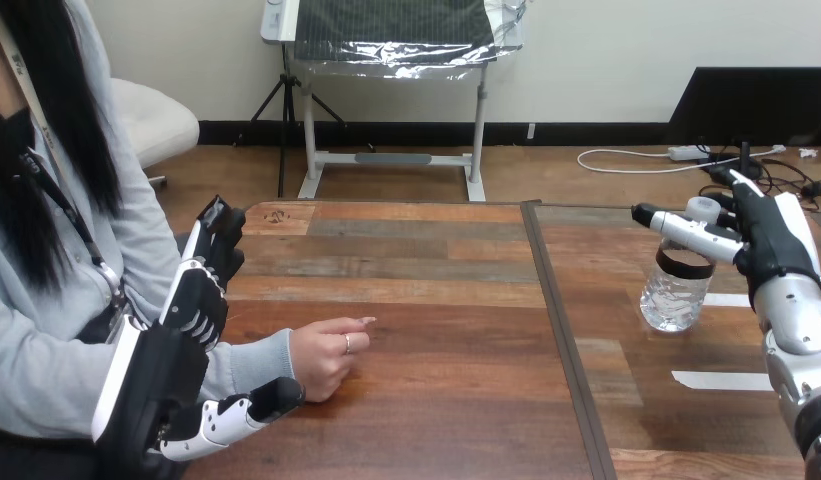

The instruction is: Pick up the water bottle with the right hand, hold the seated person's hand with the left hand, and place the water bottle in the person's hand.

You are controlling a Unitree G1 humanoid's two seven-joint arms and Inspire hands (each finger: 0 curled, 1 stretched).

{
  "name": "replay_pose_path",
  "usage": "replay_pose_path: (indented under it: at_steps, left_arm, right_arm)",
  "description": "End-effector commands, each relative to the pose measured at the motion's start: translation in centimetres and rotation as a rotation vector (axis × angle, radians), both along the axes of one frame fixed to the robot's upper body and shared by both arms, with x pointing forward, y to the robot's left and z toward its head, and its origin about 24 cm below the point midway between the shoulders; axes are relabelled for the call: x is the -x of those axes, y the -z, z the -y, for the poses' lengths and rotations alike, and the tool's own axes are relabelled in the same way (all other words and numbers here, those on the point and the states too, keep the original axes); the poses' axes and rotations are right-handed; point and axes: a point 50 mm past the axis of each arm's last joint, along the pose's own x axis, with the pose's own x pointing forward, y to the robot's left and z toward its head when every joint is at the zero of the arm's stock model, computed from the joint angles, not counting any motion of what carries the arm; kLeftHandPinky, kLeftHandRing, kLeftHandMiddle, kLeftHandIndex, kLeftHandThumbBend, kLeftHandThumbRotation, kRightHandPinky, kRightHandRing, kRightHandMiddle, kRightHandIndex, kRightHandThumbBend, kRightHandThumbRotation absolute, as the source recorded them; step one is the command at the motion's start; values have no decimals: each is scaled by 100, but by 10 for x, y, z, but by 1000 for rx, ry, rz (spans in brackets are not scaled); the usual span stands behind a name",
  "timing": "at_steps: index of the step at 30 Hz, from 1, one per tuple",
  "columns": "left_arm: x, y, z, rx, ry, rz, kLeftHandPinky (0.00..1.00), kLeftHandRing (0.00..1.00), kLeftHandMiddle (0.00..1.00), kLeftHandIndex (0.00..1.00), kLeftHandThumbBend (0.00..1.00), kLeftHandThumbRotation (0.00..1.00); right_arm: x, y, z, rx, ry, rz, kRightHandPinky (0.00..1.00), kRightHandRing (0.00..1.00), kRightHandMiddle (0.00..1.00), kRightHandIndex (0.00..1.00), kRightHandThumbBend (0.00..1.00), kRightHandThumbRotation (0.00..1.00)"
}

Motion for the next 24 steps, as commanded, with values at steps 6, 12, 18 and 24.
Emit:
replay_pose_path:
  at_steps: [6,12,18,24]
  left_arm:
    - [-9,-17,-1,-6,6,86,98,100,100,100,100,50]
    - [-9,-18,-1,-4,13,86,98,100,100,100,100,50]
    - [-9,-18,-2,-12,3,91,98,100,100,100,100,50]
    - [-8,-18,-2,-10,5,92,97,100,100,100,100,50]
  right_arm:
    - [-7,-7,-9,1,-30,37,80,87,88,93,89,38]
    - [-7,-5,-10,12,-28,23,79,87,87,93,87,35]
    - [-6,-4,-11,0,-24,20,78,86,86,92,90,35]
    - [-6,-1,-12,-9,-18,9,77,85,86,91,91,33]
